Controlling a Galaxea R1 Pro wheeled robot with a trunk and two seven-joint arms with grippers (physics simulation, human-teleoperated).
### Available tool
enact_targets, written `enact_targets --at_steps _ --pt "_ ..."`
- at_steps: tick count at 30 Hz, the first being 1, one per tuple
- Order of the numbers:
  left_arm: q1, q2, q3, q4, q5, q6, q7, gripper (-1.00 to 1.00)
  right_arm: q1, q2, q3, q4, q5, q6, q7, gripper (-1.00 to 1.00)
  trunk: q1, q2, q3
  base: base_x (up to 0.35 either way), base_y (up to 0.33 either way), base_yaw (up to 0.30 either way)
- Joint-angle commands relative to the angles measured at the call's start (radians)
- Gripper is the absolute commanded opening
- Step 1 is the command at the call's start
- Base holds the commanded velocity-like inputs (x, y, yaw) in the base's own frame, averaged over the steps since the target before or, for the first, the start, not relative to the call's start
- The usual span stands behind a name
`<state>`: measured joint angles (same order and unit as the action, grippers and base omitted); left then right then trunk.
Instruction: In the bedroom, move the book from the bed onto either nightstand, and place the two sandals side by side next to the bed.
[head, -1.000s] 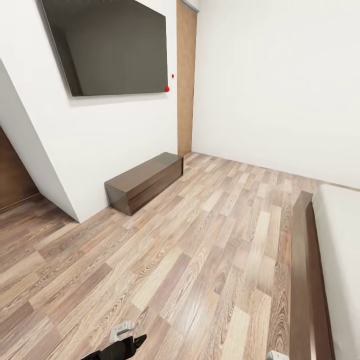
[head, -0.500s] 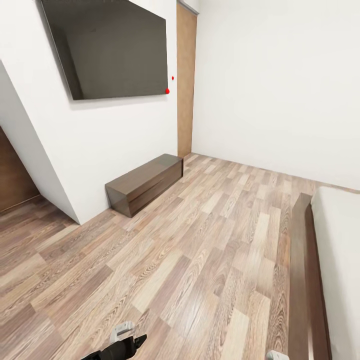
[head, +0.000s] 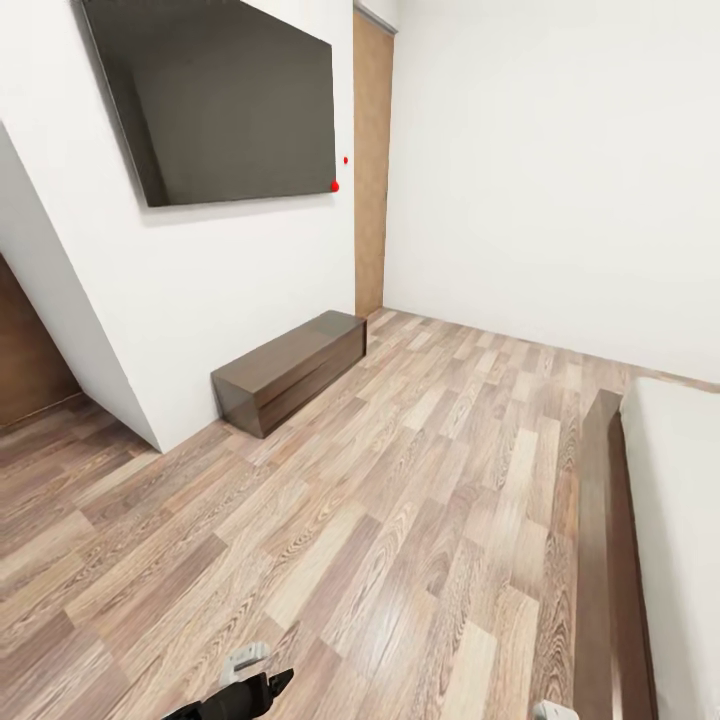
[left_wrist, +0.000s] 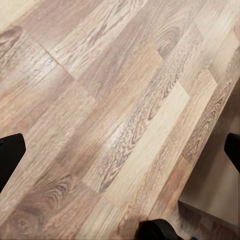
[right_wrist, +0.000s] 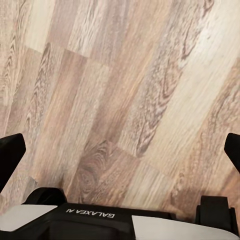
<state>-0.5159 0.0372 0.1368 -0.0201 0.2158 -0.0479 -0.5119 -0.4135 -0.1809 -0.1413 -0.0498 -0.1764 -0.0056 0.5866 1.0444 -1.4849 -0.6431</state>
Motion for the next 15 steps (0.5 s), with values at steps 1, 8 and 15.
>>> enact_targets --at_steps 1,8,15 --pt "-0.001 0.0 0.007 0.002 -0.003 -0.002 -0.004 1.0 -0.001 0.0 -0.008 0.001 0.002 -0.001 0.004 1.0 -0.004 0.007 0.002 0.0 0.0 0.0" --pt "-0.001 0.0 0.007 0.002 -0.003 -0.001 -0.004 1.0 -0.001 0.0 -0.008 0.001 0.003 -0.001 0.004 1.0 -0.031 0.056 0.024 0.0 0.0 0.0" --pt "0.0 -0.001 0.007 0.002 -0.003 -0.002 -0.004 1.0 -0.001 0.0 -0.008 0.001 0.003 -0.001 0.003 1.0 -0.058 0.105 0.046 0.0 0.0 0.0"
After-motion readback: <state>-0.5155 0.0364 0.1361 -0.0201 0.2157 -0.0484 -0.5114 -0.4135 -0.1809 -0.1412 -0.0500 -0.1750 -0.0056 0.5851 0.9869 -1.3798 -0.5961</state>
